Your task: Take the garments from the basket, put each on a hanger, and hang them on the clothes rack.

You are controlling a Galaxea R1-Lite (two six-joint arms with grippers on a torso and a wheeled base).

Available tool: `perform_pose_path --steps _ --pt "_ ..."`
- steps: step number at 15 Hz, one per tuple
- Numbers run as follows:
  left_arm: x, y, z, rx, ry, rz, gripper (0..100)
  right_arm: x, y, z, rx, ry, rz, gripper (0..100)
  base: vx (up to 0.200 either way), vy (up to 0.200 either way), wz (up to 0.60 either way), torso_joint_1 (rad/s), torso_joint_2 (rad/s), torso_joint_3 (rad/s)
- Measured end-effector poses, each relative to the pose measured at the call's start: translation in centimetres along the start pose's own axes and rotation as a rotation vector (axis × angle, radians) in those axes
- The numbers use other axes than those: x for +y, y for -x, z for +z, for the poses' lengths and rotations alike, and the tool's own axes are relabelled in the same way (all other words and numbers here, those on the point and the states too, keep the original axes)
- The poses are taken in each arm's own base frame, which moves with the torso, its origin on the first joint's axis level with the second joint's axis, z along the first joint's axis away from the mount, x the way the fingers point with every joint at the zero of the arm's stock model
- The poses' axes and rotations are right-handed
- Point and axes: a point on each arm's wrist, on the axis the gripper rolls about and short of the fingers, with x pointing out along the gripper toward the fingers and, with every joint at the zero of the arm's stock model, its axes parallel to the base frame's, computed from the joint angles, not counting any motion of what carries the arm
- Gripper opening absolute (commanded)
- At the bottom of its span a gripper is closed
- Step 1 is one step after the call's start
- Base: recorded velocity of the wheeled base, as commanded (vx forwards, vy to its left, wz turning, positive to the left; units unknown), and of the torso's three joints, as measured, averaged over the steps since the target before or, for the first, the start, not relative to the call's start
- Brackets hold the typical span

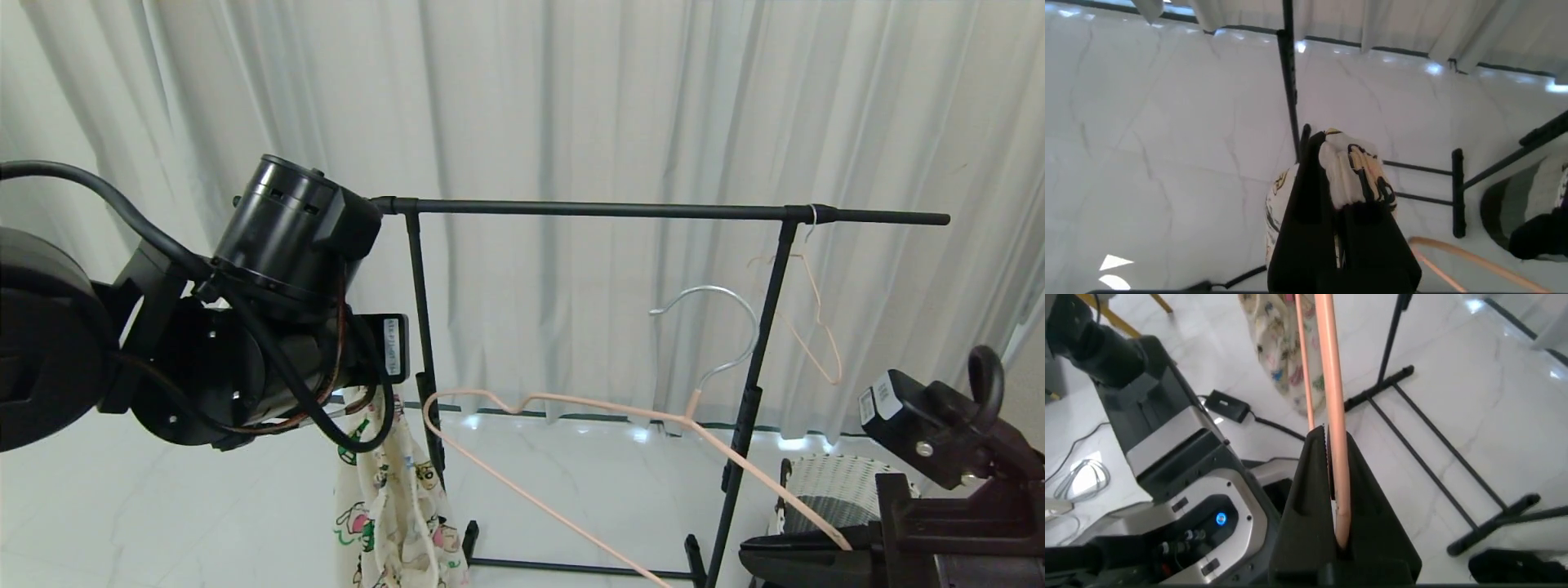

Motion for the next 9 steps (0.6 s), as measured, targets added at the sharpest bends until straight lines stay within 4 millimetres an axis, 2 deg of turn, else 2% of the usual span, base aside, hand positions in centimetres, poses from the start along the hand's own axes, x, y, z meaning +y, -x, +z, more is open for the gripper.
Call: perform_pose_path --steps 3,6,9 --pt "-0.7 -0.3 0.0 -0.016 0.0 -0.01 0 0.0 -0.4 0.2 -0.004 -0.011 0.005 0 0.0 0.0 0.0 0.0 0.0 0.0" --pt "-0.3 -1.8 0.5 -0.035 0.027 0.05 0 0.2 -0.5 0.2 -0.004 -0.014 0.014 0 0.0 0.0 0.0 0.0 0.0 0.0" --pt "-0.3 -2.3 0.4 -0.027 0.026 0.059 0 0.4 -0.4 0.5 -0.006 -0.013 0.066 0 0.0 0.0 0.0 0.0 0.0 0.0"
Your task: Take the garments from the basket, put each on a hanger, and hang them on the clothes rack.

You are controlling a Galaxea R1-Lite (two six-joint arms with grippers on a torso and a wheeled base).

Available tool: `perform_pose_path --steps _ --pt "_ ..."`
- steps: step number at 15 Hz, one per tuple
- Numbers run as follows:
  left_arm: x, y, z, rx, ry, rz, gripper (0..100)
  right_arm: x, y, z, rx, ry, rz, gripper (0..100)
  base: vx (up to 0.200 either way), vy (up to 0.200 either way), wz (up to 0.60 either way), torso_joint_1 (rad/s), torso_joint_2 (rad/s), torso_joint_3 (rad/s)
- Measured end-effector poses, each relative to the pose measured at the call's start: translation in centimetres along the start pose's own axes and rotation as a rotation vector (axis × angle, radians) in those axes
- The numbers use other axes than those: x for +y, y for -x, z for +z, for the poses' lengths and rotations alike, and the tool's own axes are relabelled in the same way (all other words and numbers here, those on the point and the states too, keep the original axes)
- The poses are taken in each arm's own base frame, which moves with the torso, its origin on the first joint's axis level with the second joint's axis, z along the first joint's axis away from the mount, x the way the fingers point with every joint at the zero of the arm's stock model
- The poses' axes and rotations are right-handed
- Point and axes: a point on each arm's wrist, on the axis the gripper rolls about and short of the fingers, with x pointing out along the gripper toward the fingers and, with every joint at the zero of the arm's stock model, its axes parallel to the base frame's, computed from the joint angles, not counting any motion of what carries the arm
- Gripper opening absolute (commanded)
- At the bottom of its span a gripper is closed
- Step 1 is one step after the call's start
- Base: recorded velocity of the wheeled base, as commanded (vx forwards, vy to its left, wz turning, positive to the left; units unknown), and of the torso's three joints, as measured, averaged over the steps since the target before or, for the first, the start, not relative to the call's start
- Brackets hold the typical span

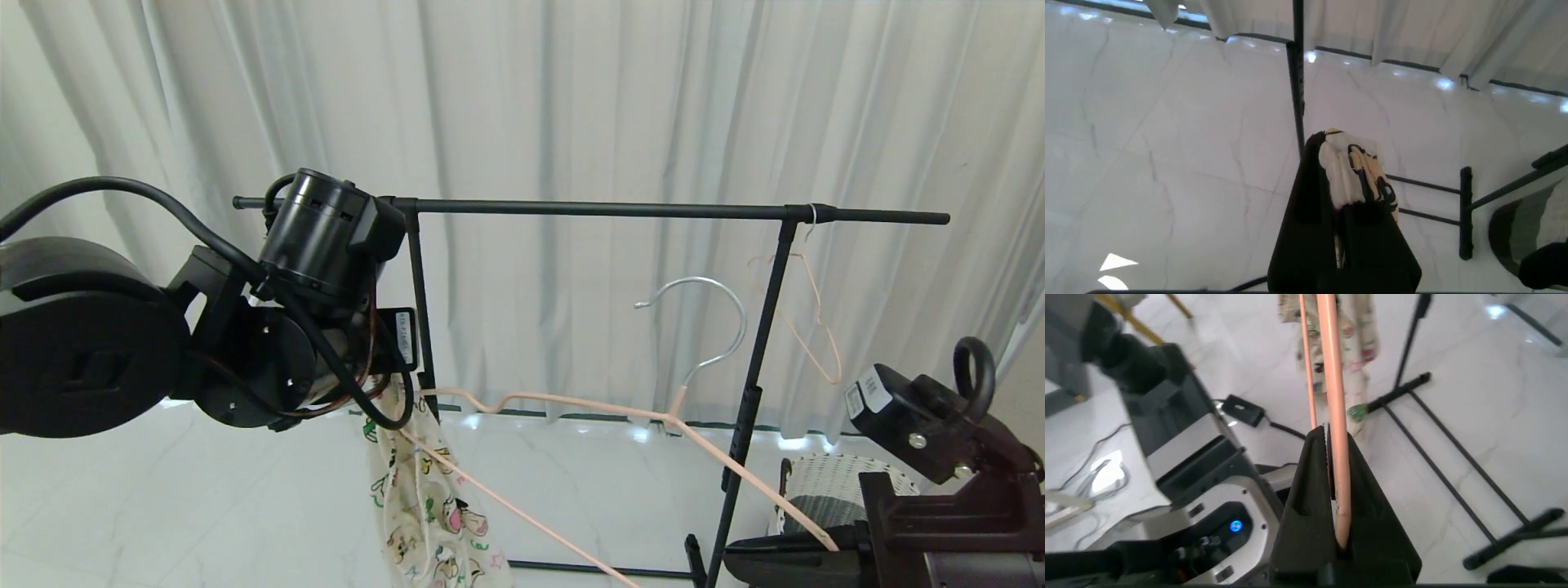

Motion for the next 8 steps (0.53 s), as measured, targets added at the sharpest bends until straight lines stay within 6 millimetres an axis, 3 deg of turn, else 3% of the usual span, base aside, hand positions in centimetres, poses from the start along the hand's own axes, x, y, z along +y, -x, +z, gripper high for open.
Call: perform_pose_path --steps 8 --pt "-0.6 1.2 -0.2 -0.015 -0.023 -0.04 0 -0.5 -2.1 0.9 -0.036 0.008 -0.007 0 0.0 0.0 0.0 0.0 0.0 0.0"
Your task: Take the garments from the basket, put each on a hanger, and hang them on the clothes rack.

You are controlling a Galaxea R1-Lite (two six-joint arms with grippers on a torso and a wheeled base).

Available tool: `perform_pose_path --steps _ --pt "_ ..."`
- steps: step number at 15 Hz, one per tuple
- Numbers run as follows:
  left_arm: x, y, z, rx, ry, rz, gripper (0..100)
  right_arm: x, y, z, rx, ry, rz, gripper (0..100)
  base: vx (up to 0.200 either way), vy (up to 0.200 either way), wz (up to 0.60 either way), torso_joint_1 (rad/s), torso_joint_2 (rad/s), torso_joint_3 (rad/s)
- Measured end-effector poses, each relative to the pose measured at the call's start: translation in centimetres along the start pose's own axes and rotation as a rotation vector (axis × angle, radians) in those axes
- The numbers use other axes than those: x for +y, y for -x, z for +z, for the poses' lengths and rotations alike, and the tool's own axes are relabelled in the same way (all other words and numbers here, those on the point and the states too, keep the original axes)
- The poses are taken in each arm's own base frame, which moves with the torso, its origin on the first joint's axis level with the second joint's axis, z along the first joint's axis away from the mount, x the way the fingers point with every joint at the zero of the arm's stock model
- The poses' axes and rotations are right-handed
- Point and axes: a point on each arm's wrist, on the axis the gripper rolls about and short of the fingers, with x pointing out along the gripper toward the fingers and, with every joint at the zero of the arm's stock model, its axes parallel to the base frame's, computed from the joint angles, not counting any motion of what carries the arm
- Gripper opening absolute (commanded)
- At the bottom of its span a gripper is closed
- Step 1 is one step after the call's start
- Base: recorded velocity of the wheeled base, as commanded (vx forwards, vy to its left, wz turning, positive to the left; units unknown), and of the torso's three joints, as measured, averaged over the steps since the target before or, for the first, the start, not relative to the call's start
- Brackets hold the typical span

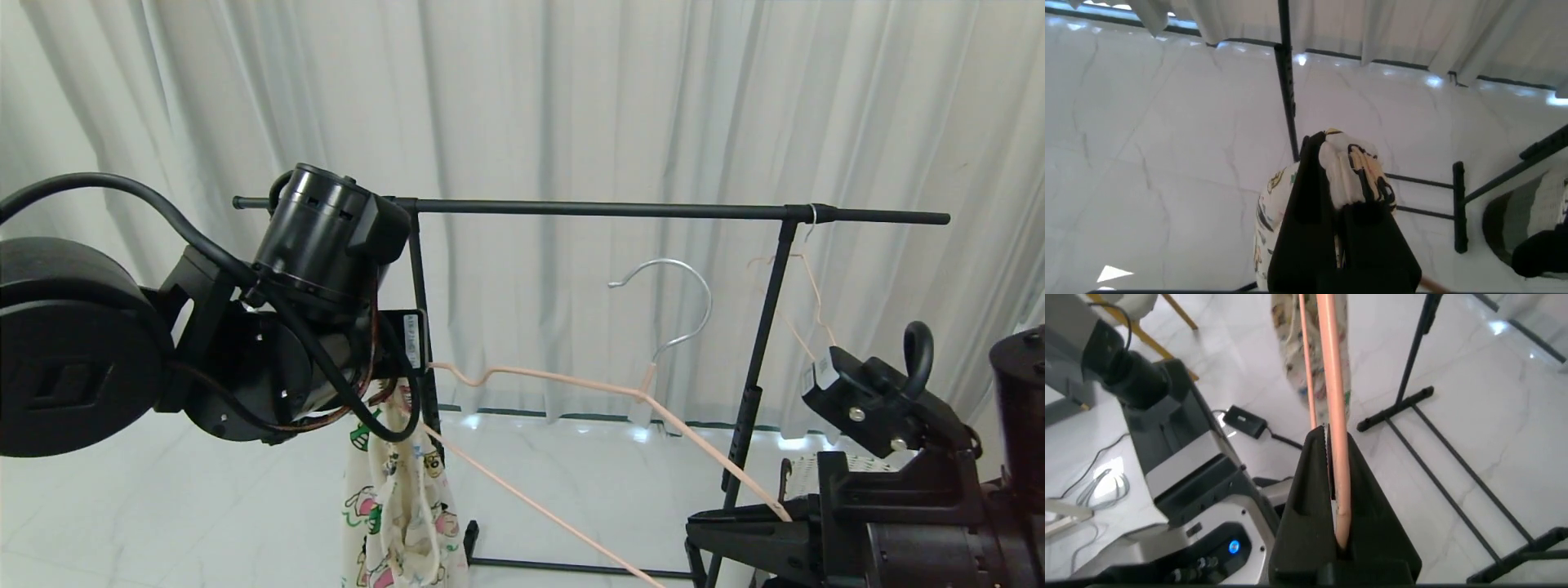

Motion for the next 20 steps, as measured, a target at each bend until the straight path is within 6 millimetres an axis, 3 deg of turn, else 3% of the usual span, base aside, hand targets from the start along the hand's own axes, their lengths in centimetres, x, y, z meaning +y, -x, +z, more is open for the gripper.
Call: perform_pose_path --steps 9,13,20 --pt "-0.8 0.9 -0.2 -0.018 -0.017 -0.017 0 -0.5 -1.5 0.5 -0.033 -0.045 -0.054 0 0.0 0.0 0.0 0.0 0.0 0.0" --pt "-1.9 1.9 -0.5 -0.027 -0.036 -0.069 0 -0.6 -2.4 1.3 -0.033 -0.042 -0.053 0 0.0 0.0 0.0 0.0 0.0 0.0" --pt "-3.7 4.2 0.6 -0.081 -0.029 -0.174 0 -0.7 -4.2 2.1 -0.022 -0.039 -0.049 0 0.0 0.0 0.0 0.0 0.0 0.0"
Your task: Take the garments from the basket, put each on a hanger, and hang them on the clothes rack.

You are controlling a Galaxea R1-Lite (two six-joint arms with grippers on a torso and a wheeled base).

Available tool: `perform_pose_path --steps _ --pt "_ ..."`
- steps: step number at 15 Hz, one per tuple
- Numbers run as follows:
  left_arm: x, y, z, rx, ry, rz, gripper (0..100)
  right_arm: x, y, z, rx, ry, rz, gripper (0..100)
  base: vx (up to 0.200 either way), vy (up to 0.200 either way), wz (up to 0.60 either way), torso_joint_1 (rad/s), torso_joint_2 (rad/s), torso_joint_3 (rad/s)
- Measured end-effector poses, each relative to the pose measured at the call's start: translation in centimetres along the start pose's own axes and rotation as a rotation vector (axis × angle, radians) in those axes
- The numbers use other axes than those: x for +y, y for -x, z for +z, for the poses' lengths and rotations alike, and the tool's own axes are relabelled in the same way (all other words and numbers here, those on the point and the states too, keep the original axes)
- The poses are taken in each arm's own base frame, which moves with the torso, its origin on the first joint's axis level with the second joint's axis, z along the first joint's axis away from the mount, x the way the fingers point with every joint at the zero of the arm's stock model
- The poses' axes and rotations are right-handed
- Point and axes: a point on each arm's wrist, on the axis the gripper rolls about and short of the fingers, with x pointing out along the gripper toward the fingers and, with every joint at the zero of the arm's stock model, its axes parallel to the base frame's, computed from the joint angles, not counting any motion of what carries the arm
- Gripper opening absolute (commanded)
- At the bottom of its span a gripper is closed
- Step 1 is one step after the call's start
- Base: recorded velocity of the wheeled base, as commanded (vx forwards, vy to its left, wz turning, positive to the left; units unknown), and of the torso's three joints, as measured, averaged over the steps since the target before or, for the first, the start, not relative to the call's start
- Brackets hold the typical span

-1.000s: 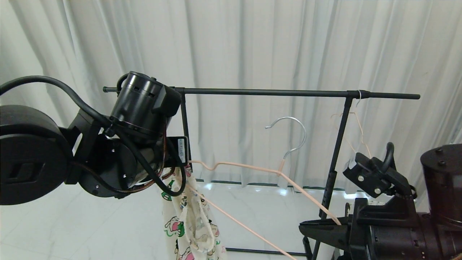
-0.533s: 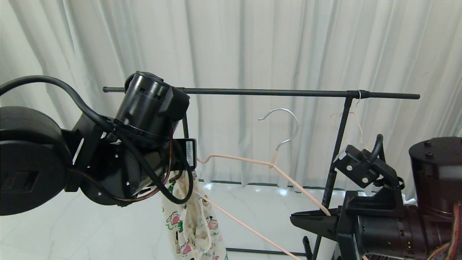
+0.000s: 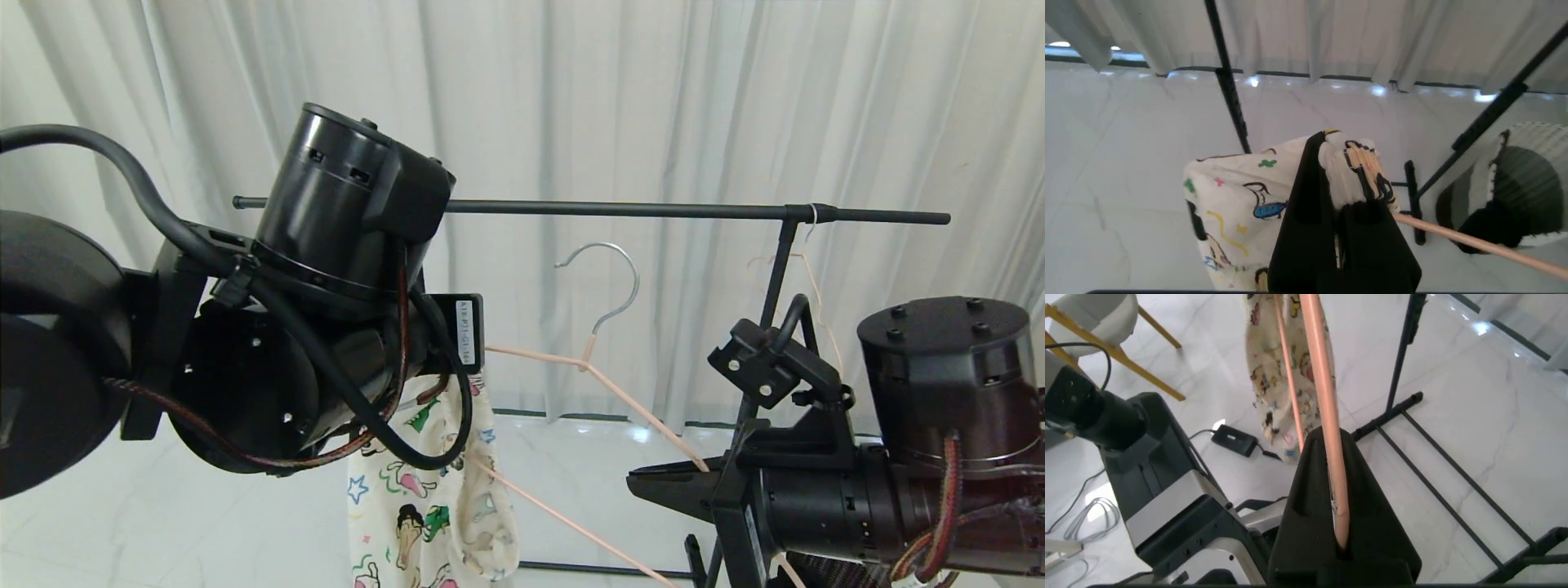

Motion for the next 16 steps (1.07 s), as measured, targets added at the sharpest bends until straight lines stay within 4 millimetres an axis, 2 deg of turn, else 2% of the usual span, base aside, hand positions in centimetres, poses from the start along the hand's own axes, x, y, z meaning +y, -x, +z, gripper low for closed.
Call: perform_pose_path --steps 9,16 --pt "-2.9 2.4 -0.2 -0.007 -0.025 -0.163 0 0.6 -1.8 0.2 0.003 0.014 0.031 0 0.0 0.0 0.0 0.0 0.0 0.0" --pt "-3.7 2.5 -0.1 -0.014 -0.022 -0.187 0 0.7 -2.7 0.8 -0.013 0.013 -0.011 0 0.0 0.0 0.0 0.0 0.0 0.0"
